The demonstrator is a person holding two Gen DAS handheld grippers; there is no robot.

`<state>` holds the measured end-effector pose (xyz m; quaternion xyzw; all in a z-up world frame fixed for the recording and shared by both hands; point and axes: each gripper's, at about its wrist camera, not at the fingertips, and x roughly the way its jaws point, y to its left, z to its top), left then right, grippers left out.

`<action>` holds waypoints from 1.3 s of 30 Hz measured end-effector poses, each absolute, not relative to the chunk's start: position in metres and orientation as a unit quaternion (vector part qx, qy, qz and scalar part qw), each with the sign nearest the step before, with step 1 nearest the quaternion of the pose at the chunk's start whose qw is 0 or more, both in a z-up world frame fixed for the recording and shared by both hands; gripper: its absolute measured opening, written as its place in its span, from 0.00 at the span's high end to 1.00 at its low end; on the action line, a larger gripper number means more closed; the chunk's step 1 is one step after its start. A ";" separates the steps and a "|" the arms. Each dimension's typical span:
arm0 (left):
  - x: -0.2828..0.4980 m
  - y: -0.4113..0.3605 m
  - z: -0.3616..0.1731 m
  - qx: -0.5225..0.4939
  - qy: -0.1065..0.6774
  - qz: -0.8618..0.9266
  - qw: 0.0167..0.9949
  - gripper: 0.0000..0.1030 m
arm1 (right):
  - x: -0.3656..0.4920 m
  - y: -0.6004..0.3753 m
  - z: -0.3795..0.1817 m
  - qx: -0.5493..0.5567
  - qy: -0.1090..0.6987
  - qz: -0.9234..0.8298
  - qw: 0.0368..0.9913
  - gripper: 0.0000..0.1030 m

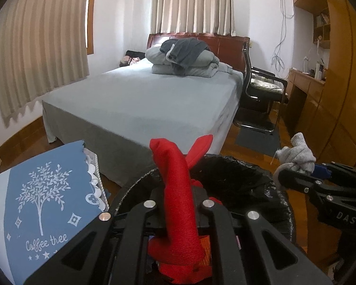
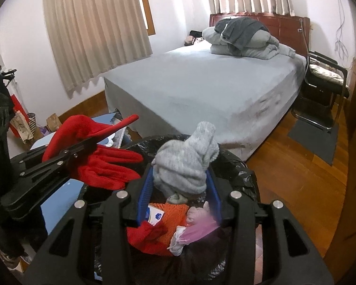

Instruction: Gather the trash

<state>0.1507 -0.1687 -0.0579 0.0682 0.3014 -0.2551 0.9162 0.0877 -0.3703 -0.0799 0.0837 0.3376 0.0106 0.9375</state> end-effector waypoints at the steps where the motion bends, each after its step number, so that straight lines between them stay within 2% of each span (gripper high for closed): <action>1: 0.152 -0.169 -0.058 0.067 0.303 -0.256 0.915 0.88 | 0.090 -0.370 -0.081 0.083 0.339 0.010 0.937 0.57; 2: 0.155 -0.168 -0.059 0.064 0.308 -0.259 0.913 0.83 | 0.092 -0.371 -0.083 0.083 0.341 0.008 0.937 0.54; 3: 0.157 -0.168 -0.060 0.064 0.311 -0.259 0.912 0.78 | 0.094 -0.371 -0.084 0.082 0.342 0.005 0.936 0.45; 4: 0.158 -0.168 -0.060 0.063 0.313 -0.259 0.911 0.66 | 0.096 -0.371 -0.086 0.081 0.343 0.001 0.936 0.36; 6: 0.160 -0.165 -0.061 0.059 0.313 -0.256 0.913 0.54 | 0.099 -0.372 -0.087 0.085 0.342 -0.003 0.936 0.30; 9: 0.162 -0.158 -0.060 0.056 0.314 -0.248 0.915 0.43 | 0.099 -0.374 -0.087 0.089 0.340 -0.012 0.936 0.18; 11: 0.163 -0.153 -0.059 0.051 0.313 -0.243 0.917 0.34 | 0.097 -0.374 -0.086 0.088 0.339 -0.014 0.937 0.15; 13: 0.163 -0.148 -0.056 0.050 0.311 -0.238 0.919 0.29 | 0.095 -0.374 -0.085 0.087 0.340 -0.016 0.936 0.11; 20: 0.154 -0.130 -0.042 0.060 0.298 -0.213 0.929 0.10 | 0.081 -0.372 -0.075 0.095 0.339 -0.021 0.936 0.07; 24: 0.142 -0.117 -0.033 0.063 0.292 -0.201 0.933 0.06 | 0.070 -0.366 -0.063 0.102 0.334 -0.018 0.937 0.06; 39: 0.084 -0.077 -0.004 0.057 0.279 -0.174 0.943 0.06 | 0.033 -0.331 -0.021 0.087 0.323 0.000 0.942 0.06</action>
